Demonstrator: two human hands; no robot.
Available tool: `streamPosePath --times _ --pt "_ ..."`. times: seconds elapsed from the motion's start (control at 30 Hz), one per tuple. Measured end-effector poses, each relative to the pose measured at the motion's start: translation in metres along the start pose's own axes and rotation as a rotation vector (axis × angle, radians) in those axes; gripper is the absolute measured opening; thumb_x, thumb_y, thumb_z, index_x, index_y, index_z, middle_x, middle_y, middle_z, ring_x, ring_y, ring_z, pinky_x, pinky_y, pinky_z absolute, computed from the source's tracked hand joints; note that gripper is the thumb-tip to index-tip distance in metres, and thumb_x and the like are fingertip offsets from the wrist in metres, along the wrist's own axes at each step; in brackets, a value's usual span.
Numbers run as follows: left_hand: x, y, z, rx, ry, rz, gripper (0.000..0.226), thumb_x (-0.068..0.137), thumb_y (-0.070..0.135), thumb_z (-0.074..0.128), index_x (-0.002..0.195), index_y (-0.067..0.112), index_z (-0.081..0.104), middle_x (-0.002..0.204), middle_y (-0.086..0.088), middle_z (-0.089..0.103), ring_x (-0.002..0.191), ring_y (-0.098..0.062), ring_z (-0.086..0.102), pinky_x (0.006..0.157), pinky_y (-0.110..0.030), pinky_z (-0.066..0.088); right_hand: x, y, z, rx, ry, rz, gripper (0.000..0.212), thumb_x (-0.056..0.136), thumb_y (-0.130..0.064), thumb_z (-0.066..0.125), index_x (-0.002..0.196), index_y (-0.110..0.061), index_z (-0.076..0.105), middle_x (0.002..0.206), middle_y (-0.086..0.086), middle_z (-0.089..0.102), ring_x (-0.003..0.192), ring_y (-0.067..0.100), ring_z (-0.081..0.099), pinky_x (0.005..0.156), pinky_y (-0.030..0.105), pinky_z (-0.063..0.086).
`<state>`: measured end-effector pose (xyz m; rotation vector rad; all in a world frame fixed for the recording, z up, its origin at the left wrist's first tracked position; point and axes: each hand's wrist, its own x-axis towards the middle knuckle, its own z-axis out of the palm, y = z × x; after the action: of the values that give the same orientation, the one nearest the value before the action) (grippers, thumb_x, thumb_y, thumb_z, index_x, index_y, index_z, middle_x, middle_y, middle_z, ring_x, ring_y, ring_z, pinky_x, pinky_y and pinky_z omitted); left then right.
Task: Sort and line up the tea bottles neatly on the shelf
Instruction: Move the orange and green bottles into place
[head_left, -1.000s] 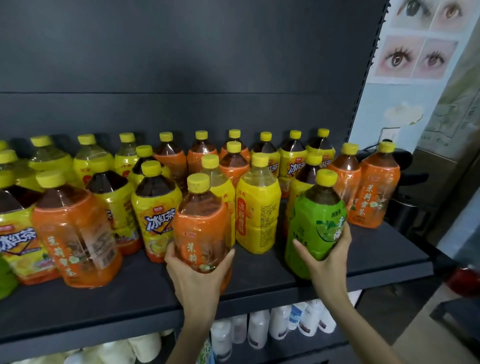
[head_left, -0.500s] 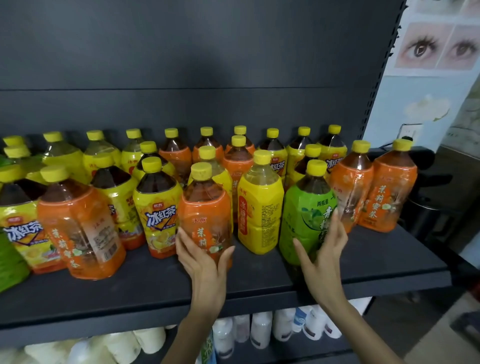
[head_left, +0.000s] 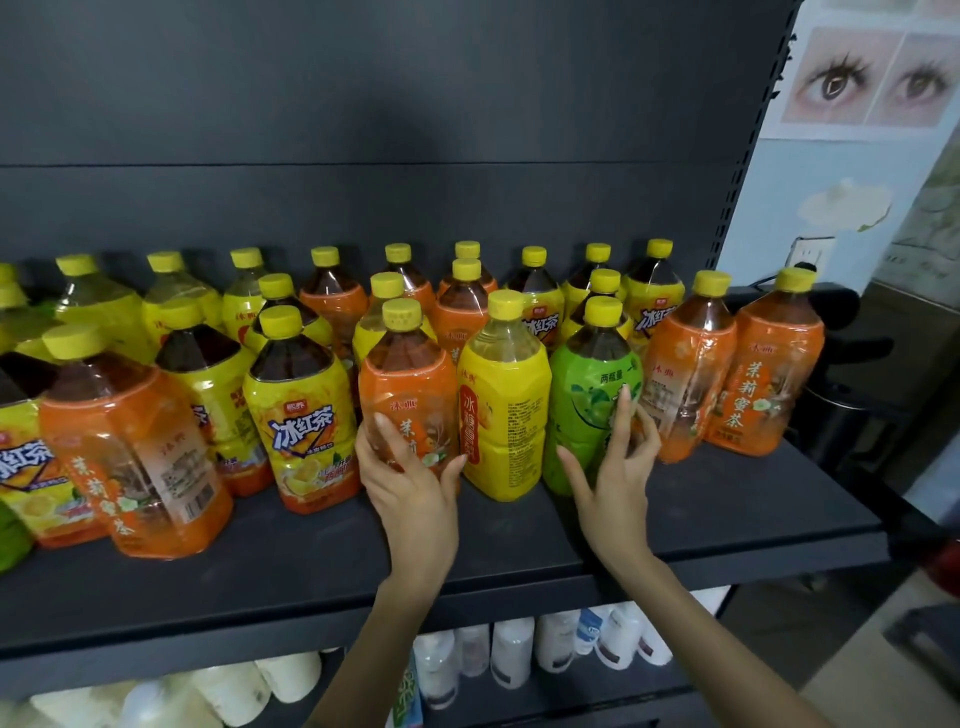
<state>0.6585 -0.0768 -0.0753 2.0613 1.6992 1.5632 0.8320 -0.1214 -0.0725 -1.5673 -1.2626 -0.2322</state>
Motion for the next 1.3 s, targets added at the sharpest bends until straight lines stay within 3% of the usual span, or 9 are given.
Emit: streamPosePath --times 0.23,0.47,0.57,0.67,0.77,0.9,1.1,1.2,1.3 --pt "0.006 0.002 0.004 0.006 -0.077 -0.042 0.106 0.078 0.032 0.071 0.147 0.016 -0.009 0.138 -0.040 0.025 0.121 -0.056 0.037 0.095 -0.059 0.039 0.014 0.003 0.007 0.073 -0.082 0.025 0.091 0.089 -0.021 0.065 0.148 -0.032 -0.003 0.148 0.023 0.011 0.137 0.034 0.021 0.099 0.030 0.027" --pt "-0.020 0.002 -0.020 -0.181 -0.195 -0.048 0.081 0.095 0.013 0.052 0.145 0.029 -0.010 0.157 -0.008 -0.007 0.144 -0.029 0.003 0.114 -0.039 0.011 0.000 0.021 -0.017 0.195 -0.342 0.043 0.093 0.091 -0.007 0.059 0.145 -0.040 -0.008 0.155 0.009 0.002 0.143 0.023 0.014 0.112 0.035 0.025" --pt "-0.038 0.004 -0.042 -0.135 -0.261 -0.050 0.074 0.098 0.021 0.047 0.148 0.023 -0.007 0.158 0.001 0.006 0.144 -0.019 0.007 0.116 -0.036 0.018 0.000 0.024 -0.033 0.246 -0.455 0.078 0.086 0.093 -0.010 0.056 0.149 -0.037 -0.004 0.154 0.007 0.010 0.141 0.020 0.019 0.107 0.027 0.023" --pt "-0.050 -0.003 -0.074 0.015 -0.252 -0.086 0.067 0.097 0.025 0.048 0.151 0.017 0.010 0.143 -0.003 0.043 0.131 -0.022 0.036 0.101 -0.039 0.039 0.000 0.021 -0.048 0.178 -0.527 0.104 0.078 0.094 -0.019 0.055 0.152 -0.025 0.003 0.152 0.007 0.018 0.139 0.021 0.023 0.103 0.026 0.023" --pt "-0.057 -0.020 -0.119 0.158 -0.218 -0.087 0.054 0.097 0.029 0.047 0.146 0.015 0.030 0.126 -0.003 0.059 0.113 -0.025 0.054 0.087 -0.042 0.047 -0.005 0.009 -0.066 0.052 -0.494 0.032 0.064 0.096 -0.025 0.052 0.150 -0.019 0.018 0.149 0.004 0.029 0.135 0.020 0.029 0.103 0.035 0.032" --pt "-0.067 -0.047 -0.185 0.277 -0.174 -0.076 0.050 0.094 0.037 0.044 0.139 0.017 0.043 0.116 -0.001 0.065 0.100 -0.025 0.062 0.066 -0.036 0.049 -0.024 -0.016 -0.087 -0.040 -0.491 -0.099 0.047 0.097 -0.032 0.046 0.142 -0.021 0.036 0.137 -0.001 0.047 0.125 0.018 0.044 0.089 0.038 0.044" --pt "-0.082 -0.093 -0.269 0.480 -0.224 -0.164 0.062 0.085 0.057 0.031 0.140 0.030 0.042 0.105 0.001 0.065 0.086 -0.024 0.063 0.056 -0.033 0.051 -0.072 -0.058 -0.092 -0.093 -0.552 -0.181 0.053 0.093 -0.045 0.037 0.142 -0.024 0.038 0.130 -0.006 0.054 0.117 0.014 0.052 0.080 0.030 0.047" --pt "-0.086 -0.108 -0.303 0.492 -0.217 -0.195 0.060 0.087 0.057 0.033 0.139 0.030 0.044 0.108 0.001 0.064 0.095 -0.026 0.061 0.062 -0.035 0.049 -0.093 -0.082 -0.081 -0.129 -0.559 -0.214 0.057 0.091 -0.049 0.034 0.142 -0.023 0.039 0.131 -0.004 0.054 0.110 0.015 0.057 0.073 0.025 0.044" --pt "-0.086 -0.126 -0.341 0.551 -0.227 -0.233 0.051 0.092 0.048 0.040 0.139 0.028 0.042 0.119 0.001 0.061 0.107 -0.027 0.055 0.062 -0.032 0.037 -0.115 -0.117 -0.064 -0.182 -0.617 -0.218 0.061 0.091 -0.052 0.030 0.144 -0.023 0.034 0.137 -0.004 0.048 0.120 0.014 0.050 0.082 0.024 0.042"
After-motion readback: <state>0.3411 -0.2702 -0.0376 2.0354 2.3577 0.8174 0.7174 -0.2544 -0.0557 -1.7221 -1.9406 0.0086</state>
